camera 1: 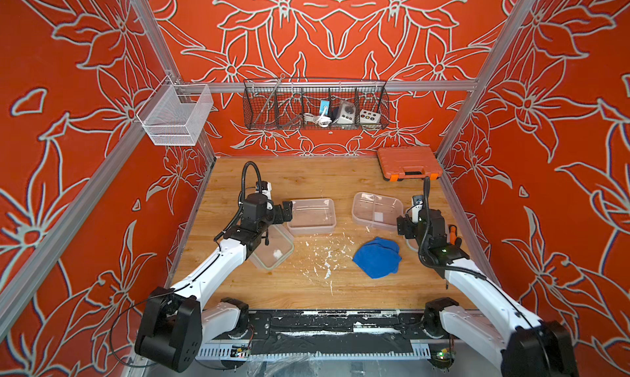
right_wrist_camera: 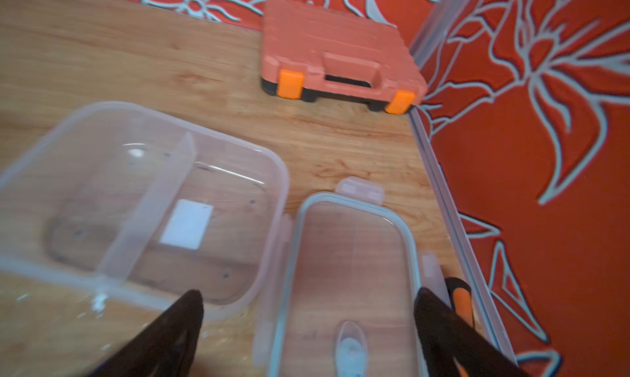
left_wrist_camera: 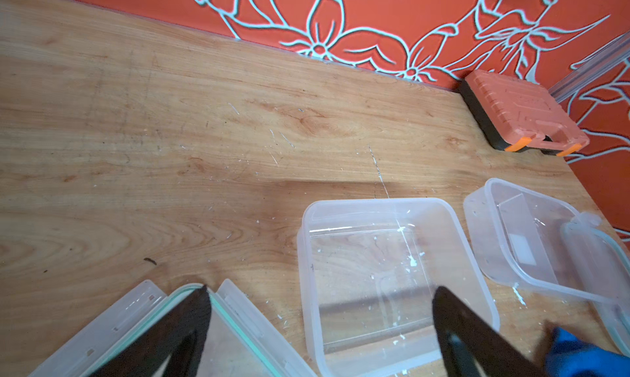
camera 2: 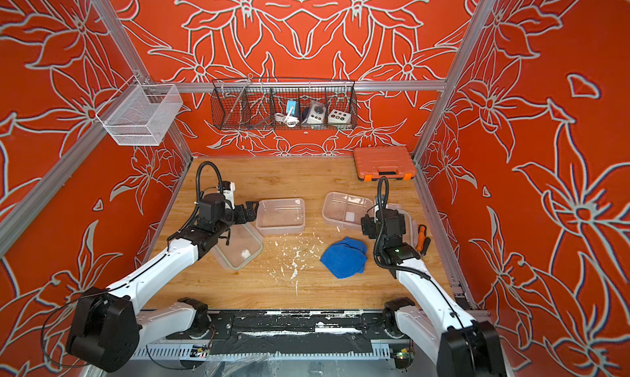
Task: Wipe the insides of the lunch boxes
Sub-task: Reset both arms
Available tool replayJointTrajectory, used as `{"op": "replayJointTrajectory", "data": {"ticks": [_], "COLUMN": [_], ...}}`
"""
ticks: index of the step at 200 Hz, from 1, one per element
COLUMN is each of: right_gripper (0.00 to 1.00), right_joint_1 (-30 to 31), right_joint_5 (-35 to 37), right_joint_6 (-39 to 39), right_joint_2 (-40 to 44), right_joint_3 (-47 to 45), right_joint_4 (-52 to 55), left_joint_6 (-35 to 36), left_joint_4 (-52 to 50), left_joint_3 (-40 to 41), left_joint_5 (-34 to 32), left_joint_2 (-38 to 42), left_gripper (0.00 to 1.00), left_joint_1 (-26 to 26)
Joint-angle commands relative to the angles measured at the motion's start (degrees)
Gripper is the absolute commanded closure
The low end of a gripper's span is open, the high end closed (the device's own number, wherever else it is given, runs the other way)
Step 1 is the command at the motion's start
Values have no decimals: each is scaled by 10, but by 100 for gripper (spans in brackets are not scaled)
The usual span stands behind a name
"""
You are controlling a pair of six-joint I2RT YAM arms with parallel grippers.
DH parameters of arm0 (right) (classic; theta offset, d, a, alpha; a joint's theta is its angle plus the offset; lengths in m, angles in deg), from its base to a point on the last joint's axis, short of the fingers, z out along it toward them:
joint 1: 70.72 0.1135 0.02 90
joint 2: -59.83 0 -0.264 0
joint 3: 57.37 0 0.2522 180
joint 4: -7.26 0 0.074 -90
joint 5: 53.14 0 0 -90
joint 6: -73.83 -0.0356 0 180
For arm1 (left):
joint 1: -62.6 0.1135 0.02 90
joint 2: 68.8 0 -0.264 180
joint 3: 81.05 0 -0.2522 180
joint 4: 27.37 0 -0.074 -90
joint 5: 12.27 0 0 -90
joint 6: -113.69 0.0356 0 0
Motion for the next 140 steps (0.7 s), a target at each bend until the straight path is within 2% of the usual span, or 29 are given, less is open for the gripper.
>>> {"op": "replayJointTrajectory", "data": {"ticks": [1, 44, 67, 80, 86, 101, 118, 132, 140], "right_gripper": [2, 2, 4, 5, 5, 5, 5, 5, 5], "right_joint_1": [-31, -67, -87, -87, -87, -88, -89, -89, -90], "right_joint_5": [25, 13, -25, -40, -42, -53, -76, -78, -78], "right_joint_6": [-14, -6, -16, -7, -5, -9, 5, 1, 2], "right_joint_2": [-43, -107, -197, -243, -244, -212, -243, -221, -229], "right_joint_3": [-35, -143, -173, -168, -160, -130, -128, -113, -111], "right_joint_4": [-170, -413, -551, -593, -586, -474, -521, -454, -460], "left_joint_6": [14, 32, 65, 91, 107, 165, 213, 210, 214], "left_joint_4": [27, 77, 106, 141, 166, 249, 337, 379, 396], "left_joint_3": [13, 45, 62, 77, 88, 126, 166, 175, 177], "left_joint_5": [-32, -67, -101, -132, -144, -149, -155, -149, -125], "left_joint_2": [16, 32, 36, 39, 41, 34, -1, -41, -60], "left_gripper": [1, 1, 1, 1, 1, 1, 1, 1, 1], "left_joint_1": [-1, -1, -1, 0, 0, 1, 2, 10, 17]}}
